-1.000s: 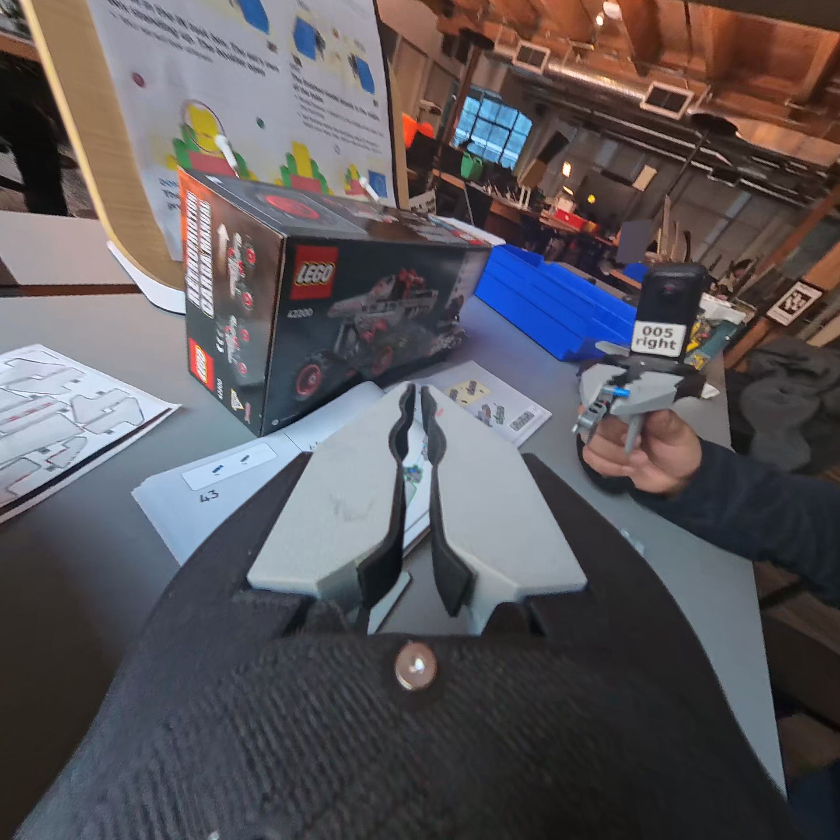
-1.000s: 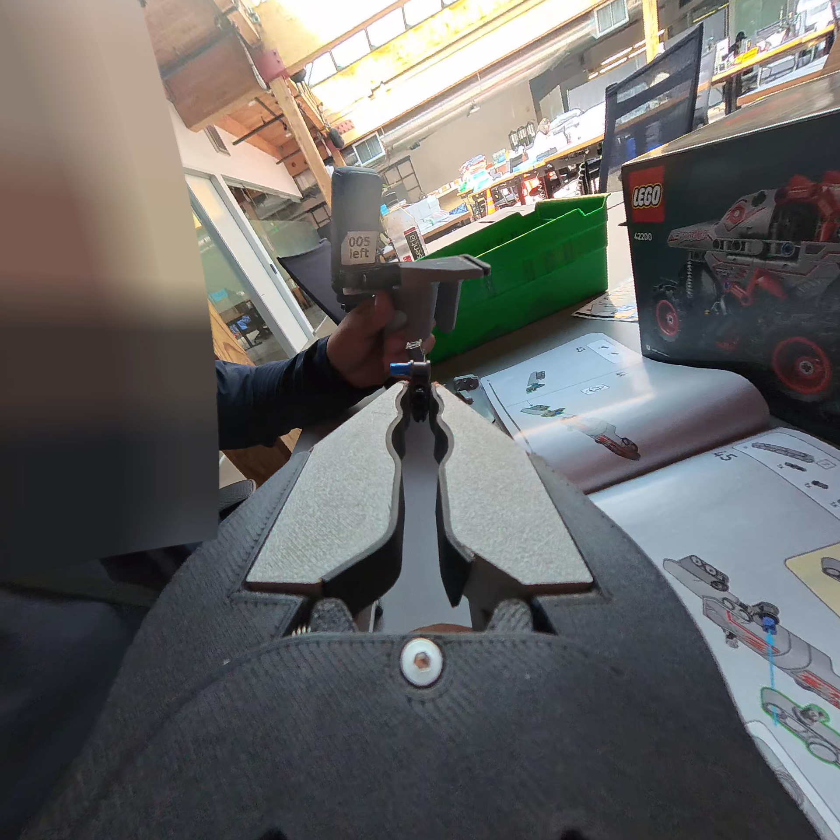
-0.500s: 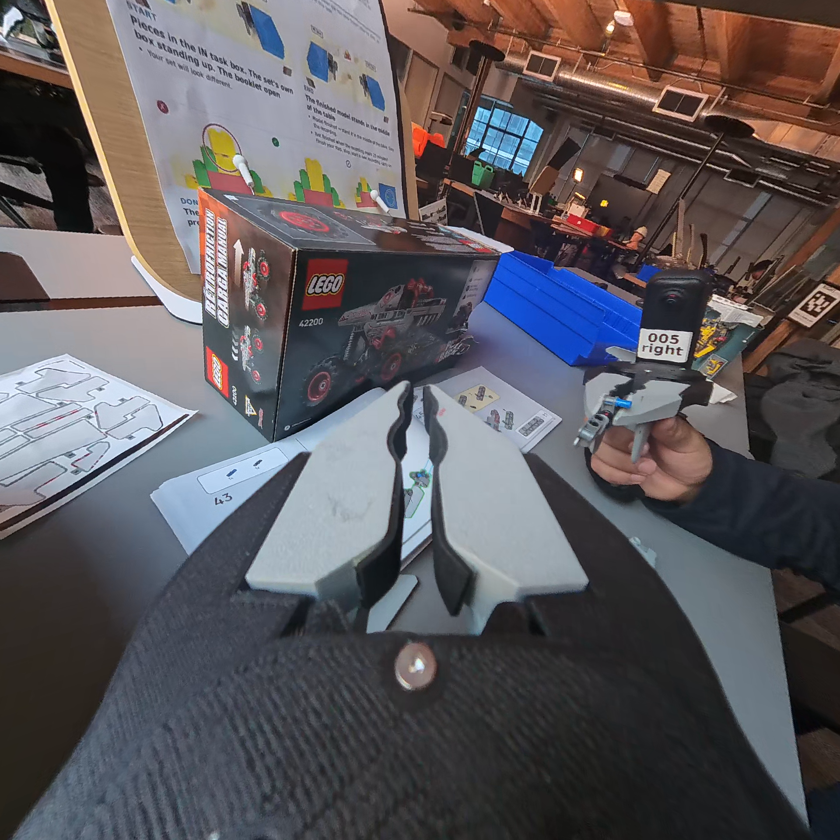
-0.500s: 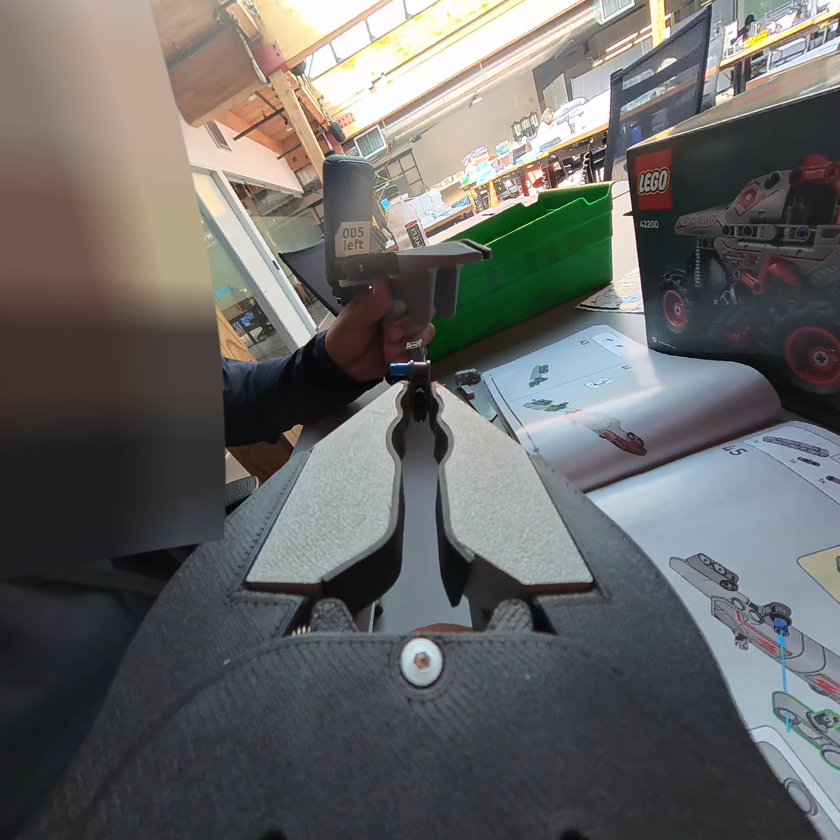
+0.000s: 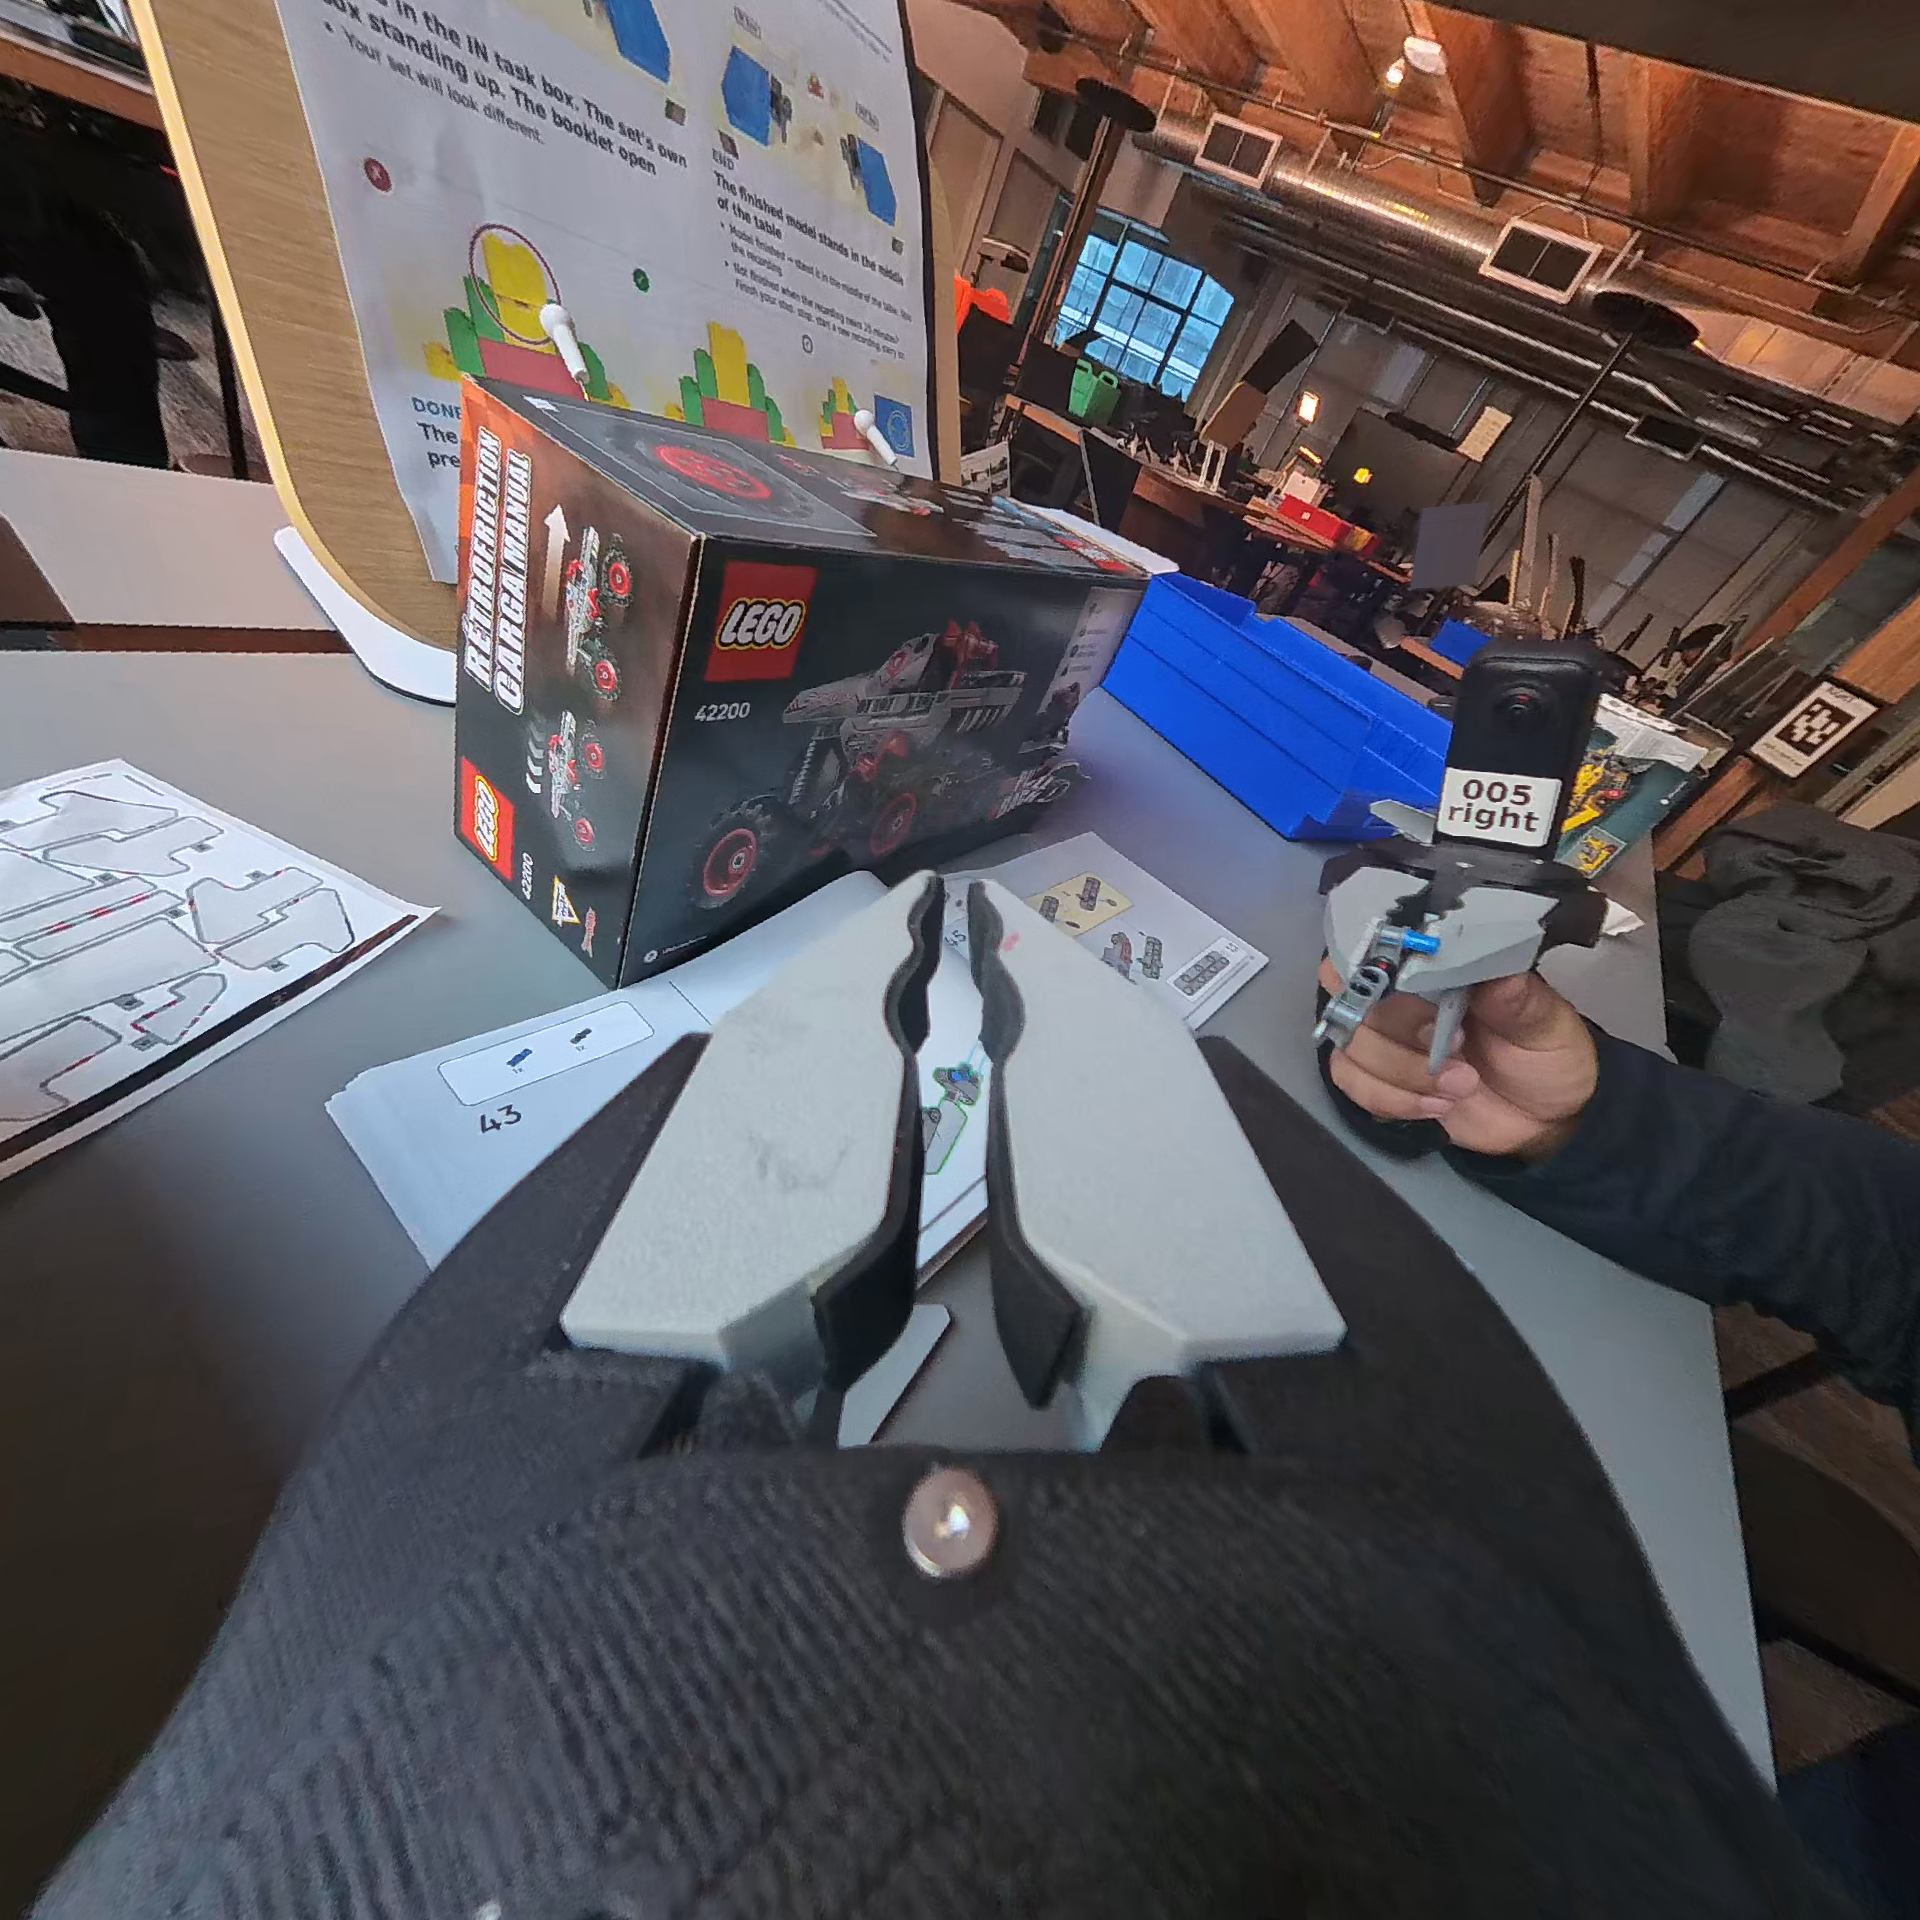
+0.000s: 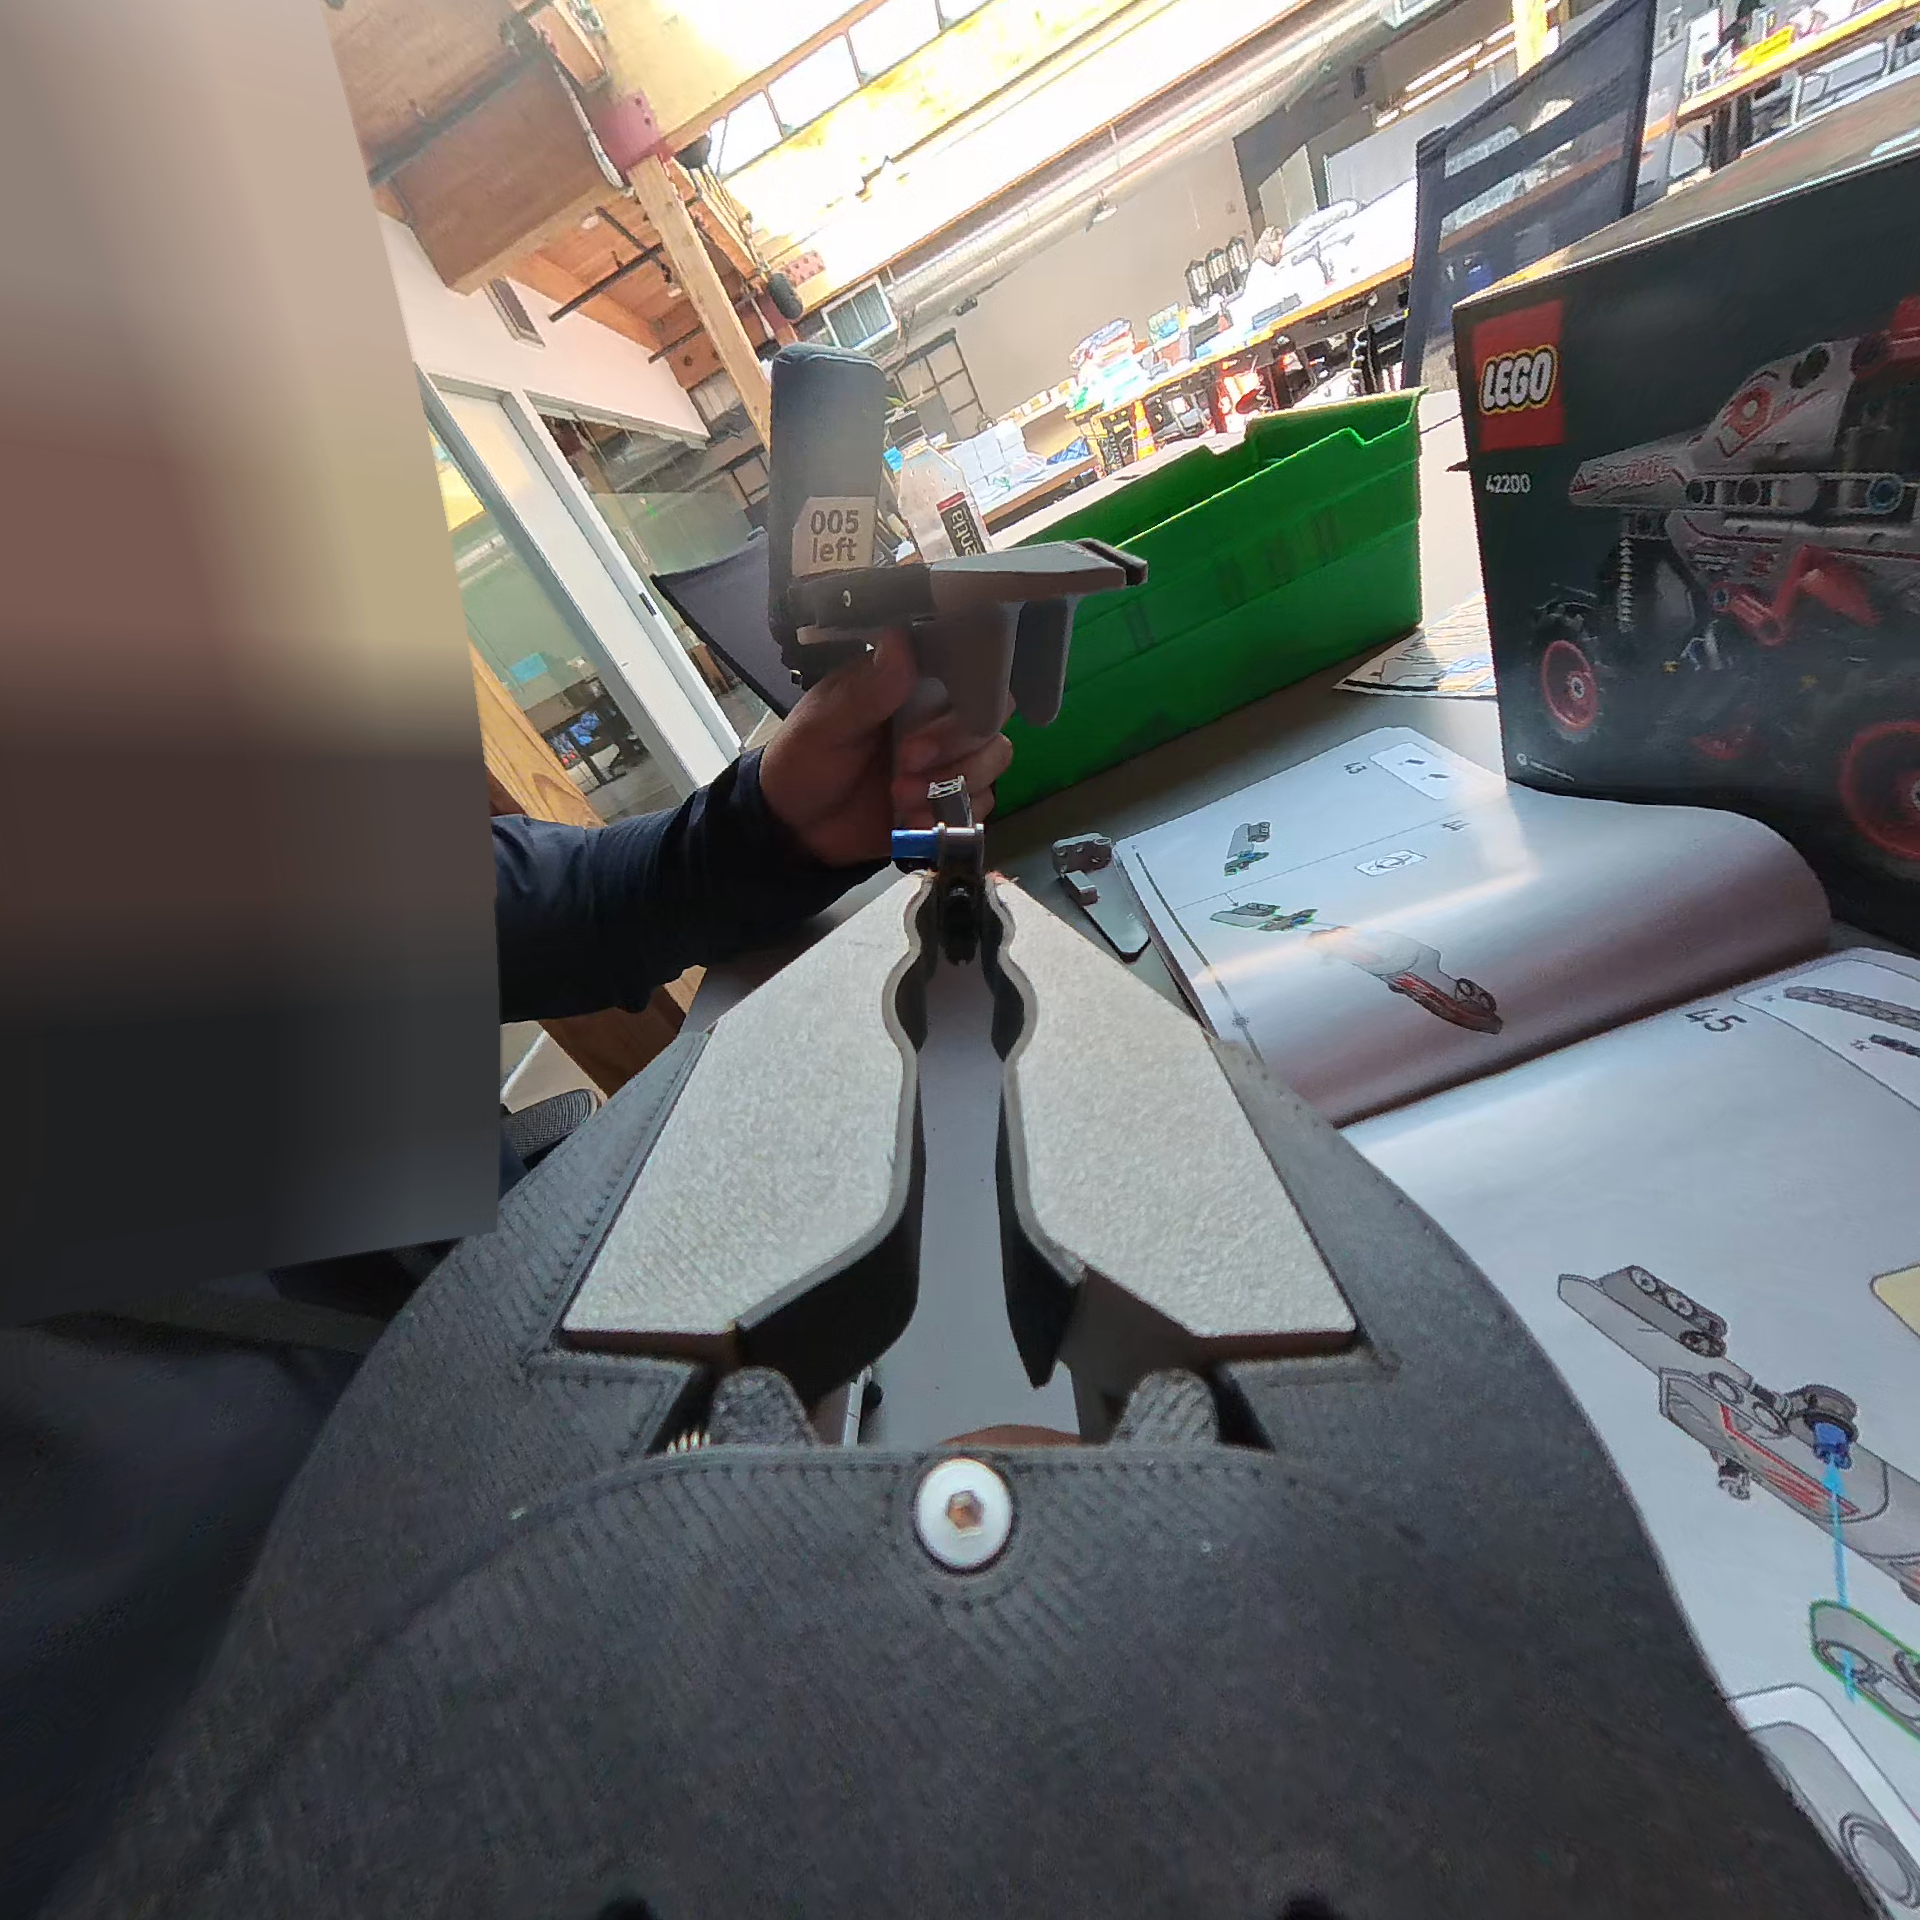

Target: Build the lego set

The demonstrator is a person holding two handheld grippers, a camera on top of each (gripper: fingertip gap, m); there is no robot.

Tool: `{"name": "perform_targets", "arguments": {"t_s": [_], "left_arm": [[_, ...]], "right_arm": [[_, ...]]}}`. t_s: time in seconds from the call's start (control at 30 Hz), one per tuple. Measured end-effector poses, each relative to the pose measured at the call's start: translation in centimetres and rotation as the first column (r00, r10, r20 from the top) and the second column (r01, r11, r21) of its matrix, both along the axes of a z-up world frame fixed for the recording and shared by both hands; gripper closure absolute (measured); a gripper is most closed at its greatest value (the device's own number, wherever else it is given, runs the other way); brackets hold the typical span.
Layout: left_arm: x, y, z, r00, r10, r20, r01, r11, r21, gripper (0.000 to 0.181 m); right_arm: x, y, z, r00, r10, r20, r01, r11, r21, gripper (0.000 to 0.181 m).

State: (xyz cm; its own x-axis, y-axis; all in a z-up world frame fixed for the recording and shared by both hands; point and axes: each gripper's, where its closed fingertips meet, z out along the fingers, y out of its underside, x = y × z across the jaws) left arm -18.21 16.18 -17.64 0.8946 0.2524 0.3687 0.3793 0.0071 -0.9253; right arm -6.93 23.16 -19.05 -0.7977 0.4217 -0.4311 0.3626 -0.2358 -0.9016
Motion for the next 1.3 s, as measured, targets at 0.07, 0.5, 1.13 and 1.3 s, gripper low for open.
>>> {"name": "perform_targets", "arguments": {"t_s": [0.07,0.5,1.13,1.3], "left_arm": [[0.1,0.1,-0.2,1.000,-0.007,0.005,0.007,1.000,-0.005,0.179],[1.9,0.6,-0.6,0.992,-0.123,0.018,0.123,0.992,-0.026,0.171],[5.9,1.5,-0.6,0.942,-0.335,-0.025,0.335,0.942,-0.014,0.153],[9.2,2.7,-1.4,0.897,-0.434,-0.079,0.431,0.901,-0.053,0.152]], "right_arm": [[0.0,0.0,0.0,1.000,-0.001,0.001,0.001,1.000,0.000,0.177],[-0.1,0.1,0.0,1.000,-0.006,0.001,0.006,1.000,0.001,0.177],[-0.3,0.0,1.0,1.000,-0.004,0.003,0.004,0.997,-0.081,0.177],[-0.1,-1.4,2.0,0.999,0.038,0.018,-0.034,0.985,-0.169,0.177]]}}
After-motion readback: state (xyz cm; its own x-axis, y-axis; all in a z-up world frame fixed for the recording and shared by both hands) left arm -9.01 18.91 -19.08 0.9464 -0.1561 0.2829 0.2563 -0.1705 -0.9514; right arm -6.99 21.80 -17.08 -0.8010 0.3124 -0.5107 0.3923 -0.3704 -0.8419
